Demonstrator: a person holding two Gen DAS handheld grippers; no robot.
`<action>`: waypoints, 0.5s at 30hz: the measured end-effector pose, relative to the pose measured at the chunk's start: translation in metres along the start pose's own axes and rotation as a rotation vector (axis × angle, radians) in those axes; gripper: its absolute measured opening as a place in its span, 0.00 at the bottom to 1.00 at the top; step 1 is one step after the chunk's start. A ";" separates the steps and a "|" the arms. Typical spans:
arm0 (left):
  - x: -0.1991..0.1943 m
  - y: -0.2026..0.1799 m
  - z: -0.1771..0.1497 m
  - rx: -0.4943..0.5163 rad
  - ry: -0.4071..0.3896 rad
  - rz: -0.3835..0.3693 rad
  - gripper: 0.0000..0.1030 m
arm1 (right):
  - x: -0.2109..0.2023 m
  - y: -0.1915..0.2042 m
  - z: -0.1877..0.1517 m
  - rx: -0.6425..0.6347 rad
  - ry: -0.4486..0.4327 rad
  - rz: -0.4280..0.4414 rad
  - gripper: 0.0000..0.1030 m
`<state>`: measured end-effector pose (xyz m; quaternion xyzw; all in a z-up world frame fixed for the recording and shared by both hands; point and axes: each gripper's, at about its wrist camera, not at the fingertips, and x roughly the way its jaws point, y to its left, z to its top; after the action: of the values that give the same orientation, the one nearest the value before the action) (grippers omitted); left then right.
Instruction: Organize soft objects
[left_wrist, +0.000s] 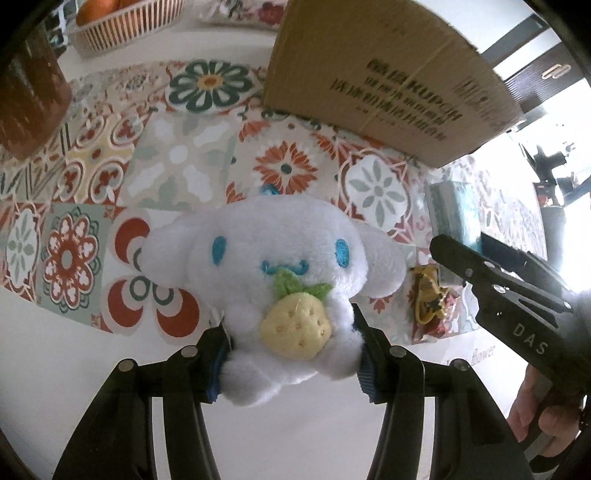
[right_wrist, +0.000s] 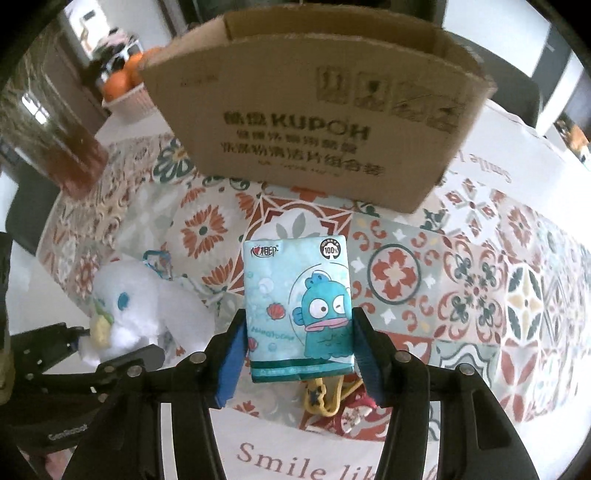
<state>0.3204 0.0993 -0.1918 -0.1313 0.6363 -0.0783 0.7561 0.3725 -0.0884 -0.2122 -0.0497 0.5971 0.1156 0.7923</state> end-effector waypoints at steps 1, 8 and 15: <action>-0.006 -0.003 -0.001 0.004 -0.011 0.003 0.53 | -0.003 0.004 0.001 0.013 -0.011 0.000 0.53; -0.047 -0.020 0.004 0.066 -0.130 0.051 0.53 | -0.036 -0.001 0.003 0.101 -0.086 0.017 0.53; -0.067 -0.040 0.010 0.097 -0.204 0.036 0.53 | -0.070 -0.005 0.000 0.138 -0.175 0.012 0.53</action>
<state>0.3197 0.0817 -0.1153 -0.0904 0.5537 -0.0814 0.8238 0.3557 -0.1014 -0.1454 0.0189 0.5325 0.0829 0.8421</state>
